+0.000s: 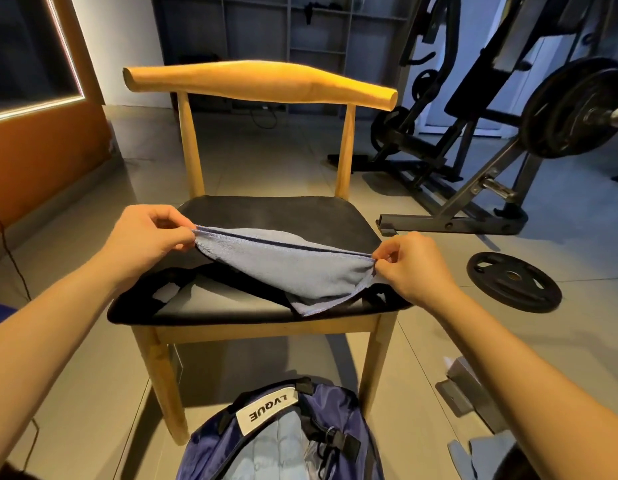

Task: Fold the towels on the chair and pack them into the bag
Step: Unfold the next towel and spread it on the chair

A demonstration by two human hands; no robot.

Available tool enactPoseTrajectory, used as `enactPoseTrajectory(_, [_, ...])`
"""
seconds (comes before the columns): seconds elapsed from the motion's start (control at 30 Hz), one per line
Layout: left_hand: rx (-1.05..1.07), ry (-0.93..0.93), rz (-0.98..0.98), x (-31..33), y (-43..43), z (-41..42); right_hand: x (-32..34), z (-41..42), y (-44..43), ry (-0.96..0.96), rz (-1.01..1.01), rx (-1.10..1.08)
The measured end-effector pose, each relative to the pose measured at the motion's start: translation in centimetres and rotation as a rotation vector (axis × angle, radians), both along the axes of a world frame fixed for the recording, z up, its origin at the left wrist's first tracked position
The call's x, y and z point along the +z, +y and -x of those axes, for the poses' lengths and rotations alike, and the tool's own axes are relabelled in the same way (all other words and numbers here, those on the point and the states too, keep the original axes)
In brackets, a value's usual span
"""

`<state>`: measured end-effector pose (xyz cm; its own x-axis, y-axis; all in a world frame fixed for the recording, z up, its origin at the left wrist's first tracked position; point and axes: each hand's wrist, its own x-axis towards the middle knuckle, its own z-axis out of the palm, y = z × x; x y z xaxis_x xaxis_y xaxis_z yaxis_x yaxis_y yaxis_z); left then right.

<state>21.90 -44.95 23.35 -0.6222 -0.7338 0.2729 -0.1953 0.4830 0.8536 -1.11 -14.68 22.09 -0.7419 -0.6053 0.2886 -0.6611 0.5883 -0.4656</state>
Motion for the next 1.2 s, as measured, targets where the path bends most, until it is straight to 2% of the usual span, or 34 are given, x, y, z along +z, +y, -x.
enactPoseTrajectory(0.07, [0.012, 0.051, 0.059, 0.7, 0.3, 0.2, 1.3, -0.2, 0.1, 0.083, 0.033, -0.021])
enactPoseTrajectory(0.23, [0.068, 0.206, 0.106, 3.9, 0.9, 1.2, 6.1, 0.2, -0.2, 0.176, 0.275, -0.070])
enactPoseTrajectory(0.37, [0.092, 0.319, 0.158, 9.4, 0.4, 1.6, 12.6, 0.2, -1.2, 0.202, 0.409, -0.011])
enactPoseTrajectory(0.57, [0.124, 0.471, 0.208, 18.3, 0.5, 1.0, 22.6, -0.6, -2.4, 0.290, 0.448, -0.077])
enactPoseTrajectory(0.63, [0.161, 0.509, 0.168, 19.7, -0.1, 0.4, 25.4, -2.7, -2.6, 0.140, 0.518, 0.052])
enactPoseTrajectory(0.7, [0.169, 0.526, 0.091, 20.5, -0.7, -0.4, 27.4, -4.4, -2.5, 0.024, 0.493, 0.182])
enactPoseTrajectory(0.83, [0.182, 0.475, 0.038, 21.0, -0.3, -1.7, 28.7, -4.1, -2.9, 0.096, 0.459, 0.051])
enactPoseTrajectory(1.07, [0.143, 0.415, -0.039, 21.9, 0.1, -3.1, 28.1, -3.8, -2.0, -0.287, 0.636, 0.147])
enactPoseTrajectory(1.2, [0.099, 0.376, -0.038, 20.9, 0.0, -3.1, 27.2, -2.7, -1.1, -0.364, 0.744, 0.171])
